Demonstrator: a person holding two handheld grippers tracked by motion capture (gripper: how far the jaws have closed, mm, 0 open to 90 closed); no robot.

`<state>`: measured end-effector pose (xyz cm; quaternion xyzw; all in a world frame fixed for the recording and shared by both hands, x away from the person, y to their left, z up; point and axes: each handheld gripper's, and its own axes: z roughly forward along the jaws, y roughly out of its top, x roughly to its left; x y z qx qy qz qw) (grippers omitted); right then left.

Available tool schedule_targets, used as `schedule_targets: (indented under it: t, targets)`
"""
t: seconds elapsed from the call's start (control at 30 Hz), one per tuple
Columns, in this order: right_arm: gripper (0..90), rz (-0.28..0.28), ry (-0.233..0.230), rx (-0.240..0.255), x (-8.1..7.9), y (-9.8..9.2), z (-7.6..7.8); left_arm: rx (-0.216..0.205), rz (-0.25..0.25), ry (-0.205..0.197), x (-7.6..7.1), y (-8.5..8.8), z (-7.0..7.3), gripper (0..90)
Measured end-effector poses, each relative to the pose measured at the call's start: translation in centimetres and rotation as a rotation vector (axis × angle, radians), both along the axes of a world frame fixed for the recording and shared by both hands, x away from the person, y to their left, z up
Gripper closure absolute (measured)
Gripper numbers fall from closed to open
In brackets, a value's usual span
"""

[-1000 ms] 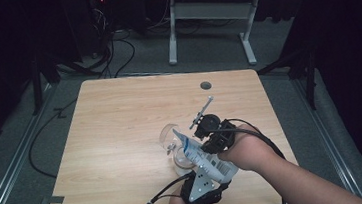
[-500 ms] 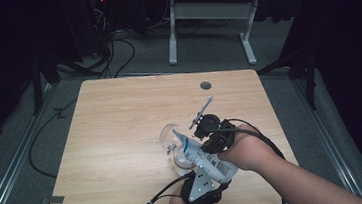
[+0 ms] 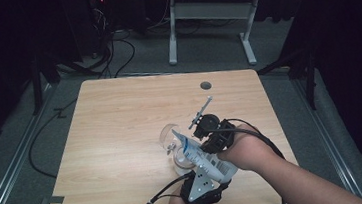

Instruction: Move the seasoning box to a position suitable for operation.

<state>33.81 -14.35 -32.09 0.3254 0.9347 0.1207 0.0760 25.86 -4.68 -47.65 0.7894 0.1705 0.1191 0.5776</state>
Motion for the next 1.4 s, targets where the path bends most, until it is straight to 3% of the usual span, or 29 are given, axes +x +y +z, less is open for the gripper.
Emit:
schedule_targets:
  t: [1.4]
  targets:
    - [90.0, 0.010, -0.006, 0.004, 0.05, 0.24, 0.13, -0.013, -0.003, -0.003, -0.09, 0.18, 0.36, 60.0]
